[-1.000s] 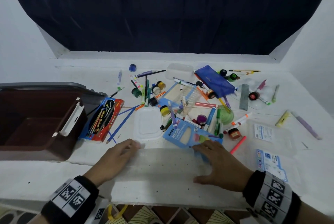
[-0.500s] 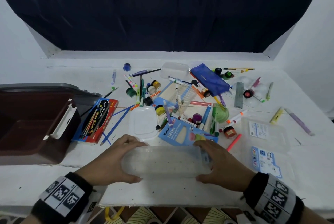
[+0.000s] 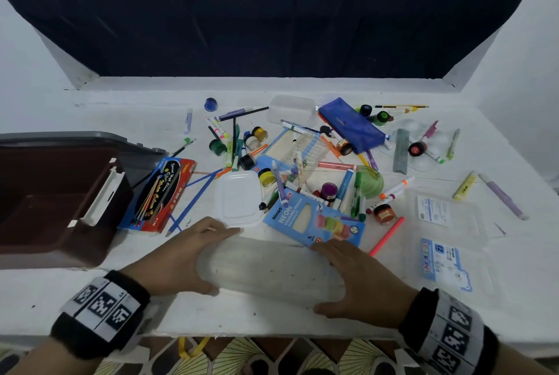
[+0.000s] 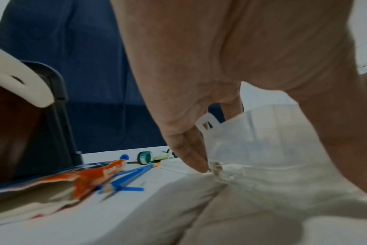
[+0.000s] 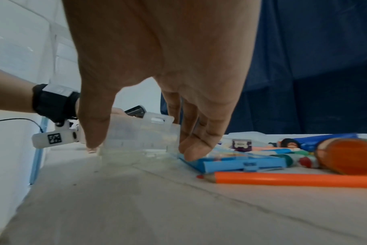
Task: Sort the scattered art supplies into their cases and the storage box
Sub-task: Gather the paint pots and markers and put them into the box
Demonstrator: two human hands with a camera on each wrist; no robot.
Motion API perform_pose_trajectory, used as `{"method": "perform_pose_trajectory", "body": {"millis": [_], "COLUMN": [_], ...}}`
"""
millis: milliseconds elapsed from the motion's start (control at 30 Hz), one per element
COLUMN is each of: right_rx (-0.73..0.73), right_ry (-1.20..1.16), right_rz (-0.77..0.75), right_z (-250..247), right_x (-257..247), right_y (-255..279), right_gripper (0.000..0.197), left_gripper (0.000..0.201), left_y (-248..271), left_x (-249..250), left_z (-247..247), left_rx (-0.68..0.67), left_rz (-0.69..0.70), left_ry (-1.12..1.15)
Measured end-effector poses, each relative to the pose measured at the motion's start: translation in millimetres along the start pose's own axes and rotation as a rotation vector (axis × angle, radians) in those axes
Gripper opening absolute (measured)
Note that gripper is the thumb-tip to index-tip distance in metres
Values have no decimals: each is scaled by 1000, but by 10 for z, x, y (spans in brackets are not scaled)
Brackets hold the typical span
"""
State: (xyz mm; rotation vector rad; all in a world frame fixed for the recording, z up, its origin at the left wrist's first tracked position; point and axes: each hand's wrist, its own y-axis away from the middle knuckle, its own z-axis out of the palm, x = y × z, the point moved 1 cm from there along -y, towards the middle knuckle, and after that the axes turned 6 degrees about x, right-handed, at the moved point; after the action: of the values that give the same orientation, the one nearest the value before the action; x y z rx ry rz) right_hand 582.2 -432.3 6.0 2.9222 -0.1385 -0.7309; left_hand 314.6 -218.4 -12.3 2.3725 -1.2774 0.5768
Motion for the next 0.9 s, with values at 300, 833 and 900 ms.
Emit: {"method": "perform_pose_trajectory", "body": {"millis": [300, 833, 900], "right_rx": [-32, -16, -3], "right_ry": [23, 66, 42], "right_rz": [-2, 91, 94], "right_z": [39, -367, -394], "right_x": [-7, 309, 321], "right_y": [-89, -423, -443], "right_gripper": [95, 93, 92], "left_gripper": [86, 100, 102], "left_y": [215, -197, -225], "left_x": [-171, 82, 107], "left_z": [-124, -16, -37], "left_rx": [65, 131, 125], "left_rz": [-71, -119, -121], "left_ry": [121, -26, -13]}}
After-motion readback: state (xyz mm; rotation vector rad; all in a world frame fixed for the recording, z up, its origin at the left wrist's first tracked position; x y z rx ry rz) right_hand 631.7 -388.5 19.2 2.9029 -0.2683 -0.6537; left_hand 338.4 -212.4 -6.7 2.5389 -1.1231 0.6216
